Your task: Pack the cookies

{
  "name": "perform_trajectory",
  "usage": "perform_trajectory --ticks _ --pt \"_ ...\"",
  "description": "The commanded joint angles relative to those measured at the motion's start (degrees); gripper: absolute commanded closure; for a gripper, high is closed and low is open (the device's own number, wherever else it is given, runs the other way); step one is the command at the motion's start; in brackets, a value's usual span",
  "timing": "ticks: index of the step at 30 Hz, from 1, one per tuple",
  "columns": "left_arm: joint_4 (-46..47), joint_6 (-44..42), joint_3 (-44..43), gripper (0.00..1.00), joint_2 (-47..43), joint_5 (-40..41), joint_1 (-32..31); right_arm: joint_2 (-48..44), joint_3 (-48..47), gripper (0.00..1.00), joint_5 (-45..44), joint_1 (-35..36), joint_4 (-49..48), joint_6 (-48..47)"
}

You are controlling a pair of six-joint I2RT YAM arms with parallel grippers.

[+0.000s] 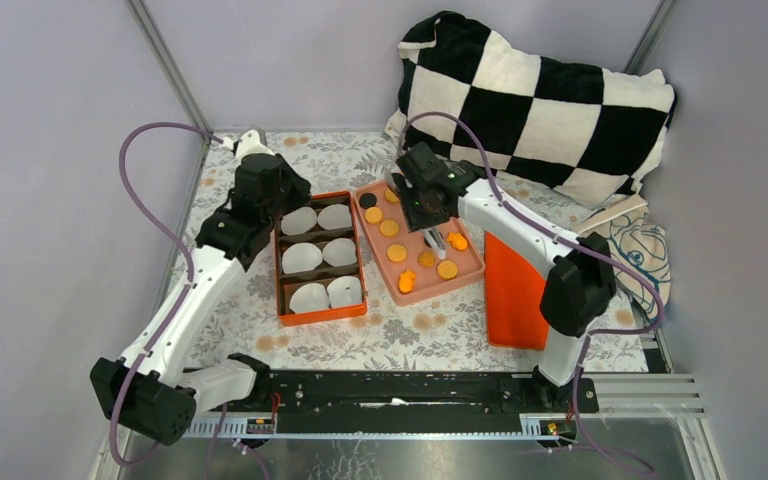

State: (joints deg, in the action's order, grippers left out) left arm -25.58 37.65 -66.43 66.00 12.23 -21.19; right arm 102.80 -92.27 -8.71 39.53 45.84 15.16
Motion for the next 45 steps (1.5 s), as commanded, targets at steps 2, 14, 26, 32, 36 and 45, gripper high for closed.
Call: perform_trajectory --ticks 2,14,26,32,36,45 --pt "-0.78 2.43 3.1 0.75 -0.44 -0.17 1.6 7.34 -12.2 0.78 3.77 5.05 -0.02 -1.82" --pt "-1.28 0.32 3.26 0.74 -1.33 1.07 2.2 21.89 -27.78 0.78 7.72 8.54 2.76 -2.48" --pt "-1.17 0.08 3.67 0.74 -0.53 0.27 2.47 21.31 -23.49 0.59 8.62 9.63 1.03 -3.29" --pt "-0.41 -0.62 3.92 0.74 -0.43 -1.59 2.48 20.97 -23.31 0.5 8.62 10.13 1.09 -3.29" --pt "0.38 -0.81 4.33 0.73 -0.61 -2.5 2.47 20.38 -22.98 0.49 8.11 10.15 0.44 -3.25" --pt "1.06 -1.46 4.55 0.73 -0.7 -4.24 2.47 18.03 -23.33 0.5 2.84 10.13 0.95 -3.16"
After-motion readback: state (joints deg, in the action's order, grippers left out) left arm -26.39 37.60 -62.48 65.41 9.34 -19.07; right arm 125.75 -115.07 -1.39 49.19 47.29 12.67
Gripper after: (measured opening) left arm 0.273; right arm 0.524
